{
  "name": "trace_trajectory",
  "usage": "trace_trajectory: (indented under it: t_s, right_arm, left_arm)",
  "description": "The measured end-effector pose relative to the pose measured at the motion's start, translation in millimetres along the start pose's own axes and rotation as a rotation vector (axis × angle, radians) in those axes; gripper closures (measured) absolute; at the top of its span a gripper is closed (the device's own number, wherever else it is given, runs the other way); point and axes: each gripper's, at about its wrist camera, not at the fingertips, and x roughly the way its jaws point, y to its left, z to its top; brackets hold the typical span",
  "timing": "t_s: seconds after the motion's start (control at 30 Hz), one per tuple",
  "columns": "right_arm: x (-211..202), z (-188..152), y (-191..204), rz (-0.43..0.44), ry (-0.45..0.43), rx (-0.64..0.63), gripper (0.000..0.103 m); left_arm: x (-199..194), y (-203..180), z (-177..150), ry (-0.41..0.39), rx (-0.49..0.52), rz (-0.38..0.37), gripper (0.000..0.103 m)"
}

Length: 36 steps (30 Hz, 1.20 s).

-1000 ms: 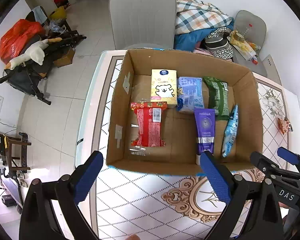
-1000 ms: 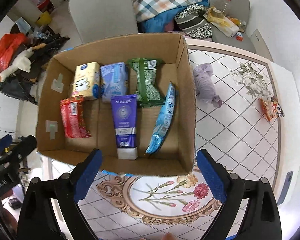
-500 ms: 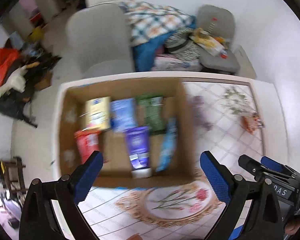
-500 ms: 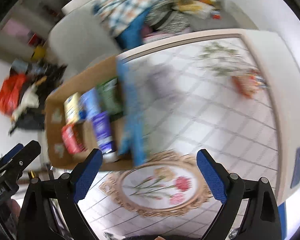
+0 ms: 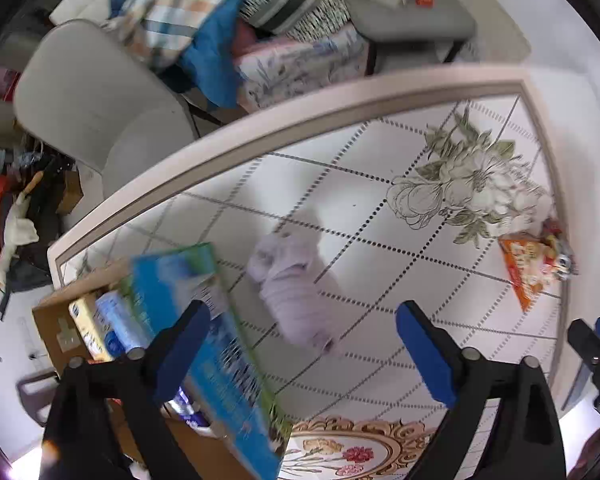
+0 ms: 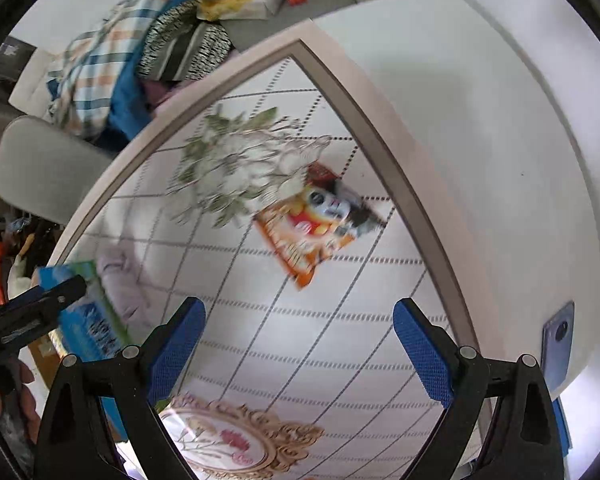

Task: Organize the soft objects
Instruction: 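Grasp the lilac cloth with the left tool while the right grasps the orange panda snack bag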

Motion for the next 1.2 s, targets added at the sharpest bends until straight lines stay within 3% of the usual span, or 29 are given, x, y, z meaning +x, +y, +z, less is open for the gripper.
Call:
trace_trajectory:
  t_s: [0.2,0.53,0.57,0.6,0.67,0.7,0.8,0.87,0.93,1.0,1.1,1.2]
  right_arm:
    - [42,30,-15,0.027,0.071,0.058,0.006]
    - [91,58,-25,0.119,0.146,0.213,0.009]
    - [96,60,-25,0.116,0.152,0.223,0.012]
    - [100,61,-25,0.115,0.157,0.230,0.015]
    - [109,63,-24,0.087,0.176,0.228,0.039]
    - [112,63,-24,0.076,0.184,0.226,0.042]
    - [116,61,-21,0.080,0.178,0.216,0.050]
    - [114,59,-16,0.061,0.162,0.185,0.056]
    - [112,58,-14,0.041,0.147,0.163,0.057]
    - [113,57,-13,0.034,0.151,0.147,0.057]
    - [114,55,-13,0.040,0.172,0.133,0.057]
    - [114,55,-17,0.050,0.184,0.131,0.056]
  left_arm:
    - [47,-24,13,0.117,0.034,0.069,0.021]
    - [92,-10,17,0.225,-0.052,0.068,0.021]
    - [94,-7,16,0.223,-0.065,0.062,0.025]
    - [94,-4,15,0.214,-0.077,0.063,0.036]
    - [91,0,14,0.184,-0.094,0.069,0.046]
    - [88,3,14,0.165,-0.107,0.058,0.058]
    - [77,11,8,0.107,-0.153,-0.002,0.082]
    - [71,18,5,0.087,-0.184,-0.059,0.090]
    - [70,22,1,0.093,-0.209,-0.140,0.090]
    - [73,25,0,0.105,-0.202,-0.170,0.084]
    - [82,31,0,0.119,-0.208,-0.154,0.070]
    - [84,29,10,0.132,-0.182,-0.138,0.064]
